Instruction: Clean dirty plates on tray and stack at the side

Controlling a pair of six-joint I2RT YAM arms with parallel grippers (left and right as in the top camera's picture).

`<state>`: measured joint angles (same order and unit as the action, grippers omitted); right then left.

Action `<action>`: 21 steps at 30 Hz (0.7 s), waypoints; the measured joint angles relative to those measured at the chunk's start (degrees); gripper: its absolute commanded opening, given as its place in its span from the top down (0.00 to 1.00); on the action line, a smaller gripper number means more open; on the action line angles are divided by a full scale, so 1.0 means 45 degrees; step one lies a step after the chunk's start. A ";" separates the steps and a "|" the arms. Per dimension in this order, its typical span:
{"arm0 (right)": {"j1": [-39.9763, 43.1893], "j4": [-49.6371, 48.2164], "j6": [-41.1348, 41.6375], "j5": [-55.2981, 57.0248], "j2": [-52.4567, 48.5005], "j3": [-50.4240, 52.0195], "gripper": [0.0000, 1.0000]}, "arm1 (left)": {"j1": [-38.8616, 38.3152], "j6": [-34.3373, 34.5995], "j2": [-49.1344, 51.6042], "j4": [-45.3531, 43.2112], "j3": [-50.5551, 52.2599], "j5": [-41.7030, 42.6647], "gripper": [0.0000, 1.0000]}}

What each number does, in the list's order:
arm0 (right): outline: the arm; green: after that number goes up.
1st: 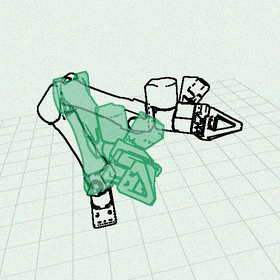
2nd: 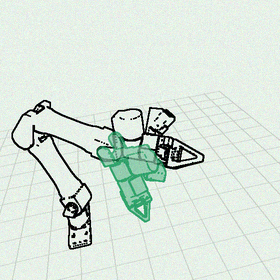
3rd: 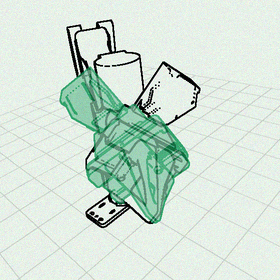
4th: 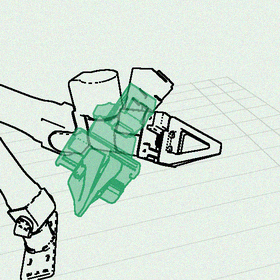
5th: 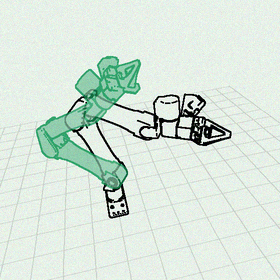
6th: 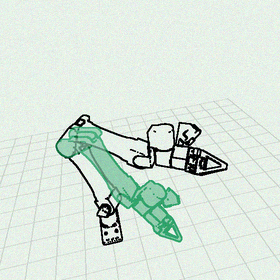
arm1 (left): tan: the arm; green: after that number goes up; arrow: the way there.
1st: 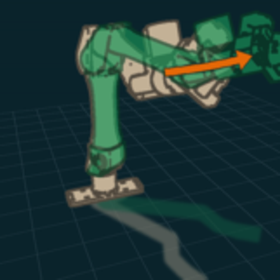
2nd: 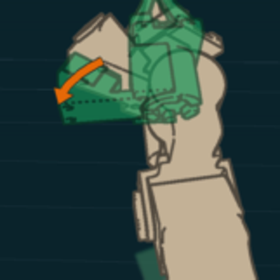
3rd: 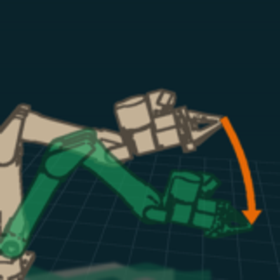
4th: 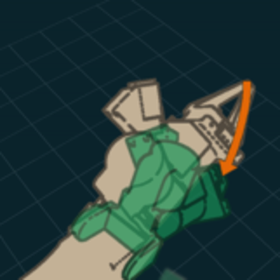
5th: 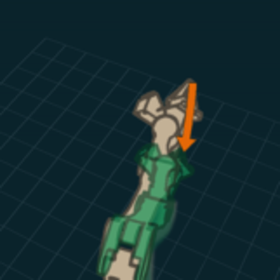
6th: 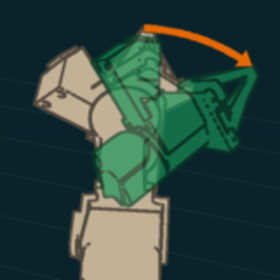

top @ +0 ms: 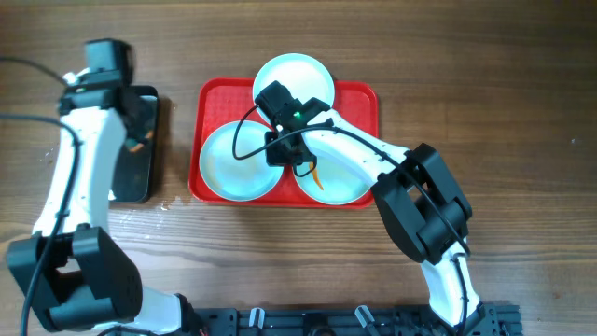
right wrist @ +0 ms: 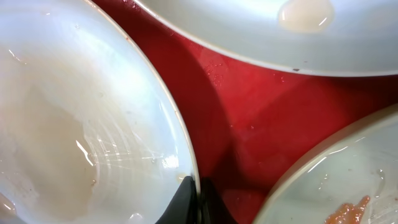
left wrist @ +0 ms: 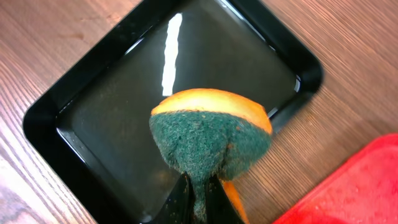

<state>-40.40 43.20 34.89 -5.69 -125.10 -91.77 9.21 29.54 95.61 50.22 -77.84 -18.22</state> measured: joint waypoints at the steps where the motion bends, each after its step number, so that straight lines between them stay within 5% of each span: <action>1: 0.0000 0.0000 0.0000 0.0000 0.0000 0.0000 0.96 | 0.0597 0.0019 0.0000 -0.0044 0.0073 0.0350 0.96; 14: -0.0136 -0.0146 -0.0865 0.0952 0.0923 0.0005 0.96 | 0.1574 0.0034 0.0126 -0.0170 0.0835 0.1462 0.96; 21: -0.0845 -0.0437 -0.2089 0.4643 0.3356 0.0000 0.96 | 0.1574 0.0039 0.0126 -0.0209 0.0835 0.2191 0.96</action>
<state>-44.21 41.23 25.50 15.20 -110.00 -91.77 16.29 29.71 96.18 49.28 -74.08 -8.36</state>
